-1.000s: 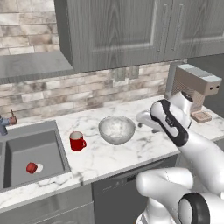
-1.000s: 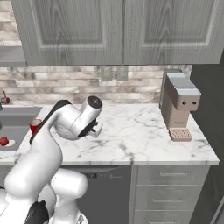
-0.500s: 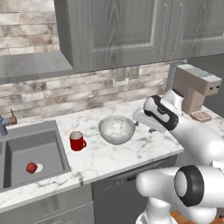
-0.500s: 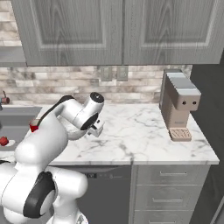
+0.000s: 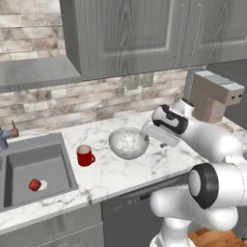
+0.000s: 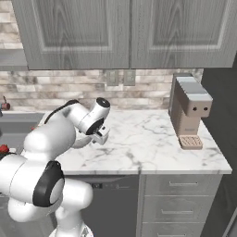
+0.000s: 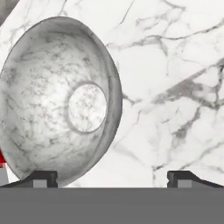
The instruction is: Clear the mugs and bowl far away from the sink.
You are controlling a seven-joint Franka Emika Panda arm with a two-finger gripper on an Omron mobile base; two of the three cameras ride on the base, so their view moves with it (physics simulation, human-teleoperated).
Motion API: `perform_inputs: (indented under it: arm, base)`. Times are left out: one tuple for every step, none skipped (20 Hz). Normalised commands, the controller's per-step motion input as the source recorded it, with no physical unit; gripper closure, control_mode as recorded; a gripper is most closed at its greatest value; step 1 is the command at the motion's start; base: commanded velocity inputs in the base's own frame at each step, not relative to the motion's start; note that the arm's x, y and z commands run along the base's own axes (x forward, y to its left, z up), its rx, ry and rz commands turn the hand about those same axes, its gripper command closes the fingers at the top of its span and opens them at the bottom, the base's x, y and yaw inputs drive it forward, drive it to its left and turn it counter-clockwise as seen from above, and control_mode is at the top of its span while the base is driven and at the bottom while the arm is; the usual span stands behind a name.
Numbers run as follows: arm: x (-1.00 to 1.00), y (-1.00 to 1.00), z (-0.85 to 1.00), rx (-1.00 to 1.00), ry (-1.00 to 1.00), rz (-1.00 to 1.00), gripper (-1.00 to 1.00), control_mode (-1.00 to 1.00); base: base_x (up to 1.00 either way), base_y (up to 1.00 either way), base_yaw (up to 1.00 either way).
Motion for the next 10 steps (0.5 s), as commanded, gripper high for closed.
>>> perform_inputs:
  arm:
    - [0.04, 0.12, -0.26, 0.0, 0.02, 0.0, -1.0, -1.0]
    - [0.06, 0.12, -0.24, 0.0, 0.0, 0.0, -1.0, -1.0]
    - [0.13, 0.11, -0.21, 0.0, 0.0, 0.0, -1.0, -1.0]
    - [0.26, 0.08, -0.26, -0.01, 0.0, 0.0, -1.0, -1.0]
    - [0.29, 0.11, -0.29, -0.01, 0.01, -0.01, -1.0, -1.0]
    - [0.32, 0.1, -0.29, -0.01, 0.0, 0.0, -1.0, -1.0]
    - [0.34, 0.1, -0.26, -0.01, 0.0, 0.0, -1.0, -1.0]
    - [0.34, 0.09, -0.24, -0.01, 0.0, 0.0, -1.0, -1.0]
    - [0.34, 0.09, -0.22, -0.01, 0.0, 0.0, -1.0, -1.0]
    - [0.38, 0.09, -0.23, -0.01, 0.0, 0.0, -1.0, -1.0]
  base:
    - [0.0, 0.0, 0.0]
    - [0.0, 0.0, 0.0]
    - [0.0, 0.0, 0.0]
    - [0.0, 0.0, 0.0]
    - [0.0, 0.0, 0.0]
    - [0.0, 0.0, 0.0]
    - [0.0, 0.0, 0.0]
    - [0.0, 0.0, 0.0]
    - [0.0, 0.0, 0.0]
    - [0.0, 0.0, 0.0]
